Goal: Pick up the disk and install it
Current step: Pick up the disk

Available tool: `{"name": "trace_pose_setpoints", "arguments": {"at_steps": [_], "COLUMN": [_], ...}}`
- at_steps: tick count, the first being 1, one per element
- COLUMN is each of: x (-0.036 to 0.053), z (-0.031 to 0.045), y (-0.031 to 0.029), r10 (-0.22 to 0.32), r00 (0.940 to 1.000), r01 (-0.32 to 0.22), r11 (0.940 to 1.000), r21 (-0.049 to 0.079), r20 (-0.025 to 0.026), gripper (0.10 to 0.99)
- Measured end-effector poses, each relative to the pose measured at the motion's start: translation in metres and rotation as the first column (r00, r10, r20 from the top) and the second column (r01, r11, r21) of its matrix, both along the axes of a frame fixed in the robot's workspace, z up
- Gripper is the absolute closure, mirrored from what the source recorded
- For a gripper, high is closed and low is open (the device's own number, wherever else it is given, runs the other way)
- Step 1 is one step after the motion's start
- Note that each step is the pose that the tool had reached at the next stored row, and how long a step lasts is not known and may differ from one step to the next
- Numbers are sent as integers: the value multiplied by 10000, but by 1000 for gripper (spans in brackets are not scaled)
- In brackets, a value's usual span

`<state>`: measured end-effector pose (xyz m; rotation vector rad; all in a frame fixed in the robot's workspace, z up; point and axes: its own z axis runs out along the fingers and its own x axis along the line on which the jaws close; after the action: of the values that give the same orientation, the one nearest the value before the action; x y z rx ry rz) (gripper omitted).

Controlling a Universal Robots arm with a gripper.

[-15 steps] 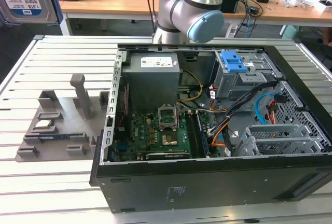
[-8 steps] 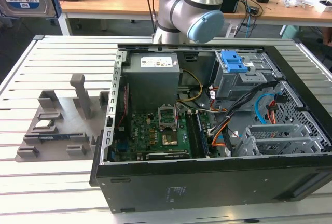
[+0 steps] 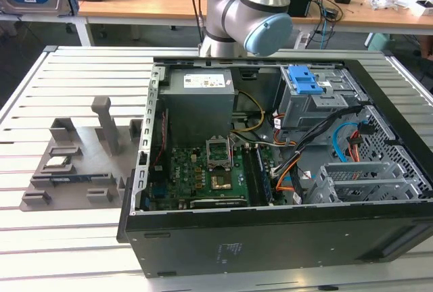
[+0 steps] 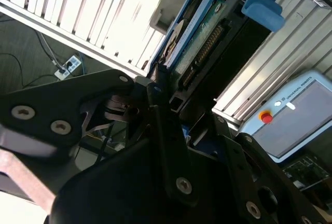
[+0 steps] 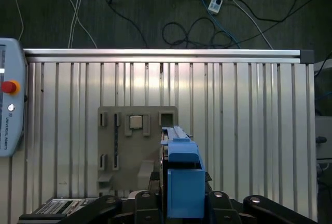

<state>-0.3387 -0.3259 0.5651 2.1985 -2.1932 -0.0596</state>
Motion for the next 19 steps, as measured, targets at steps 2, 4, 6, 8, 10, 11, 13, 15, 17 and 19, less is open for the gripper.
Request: {"name": "trace_pose_setpoints", "arguments": {"at_steps": [2, 4, 6, 8, 10, 11, 13, 15, 17, 19], "x": [2, 4, 6, 8, 9, 10, 11, 11, 11, 11], "z": [28, 53, 82, 116, 150, 167, 210, 234, 236, 236], "y": [0, 0, 0, 0, 0, 0, 0, 0, -1, 0], "r10": [0, 0, 0, 0, 0, 0, 0, 0, 3, 0], "r00": [10000, 10000, 10000, 10000, 10000, 10000, 10000, 10000, 10000, 10000], "r01": [0, 0, 0, 0, 0, 0, 0, 0, -3, 0], "r11": [10000, 10000, 10000, 10000, 10000, 10000, 10000, 10000, 10000, 9999], "r21": [0, 0, 0, 0, 1, 0, 0, 2, 56, 102], "r20": [-1, -3, -3, -5, -5, -6, -6, -6, -5, -6], "gripper": [722, 722, 722, 722, 722, 722, 722, 722, 722, 722]}}
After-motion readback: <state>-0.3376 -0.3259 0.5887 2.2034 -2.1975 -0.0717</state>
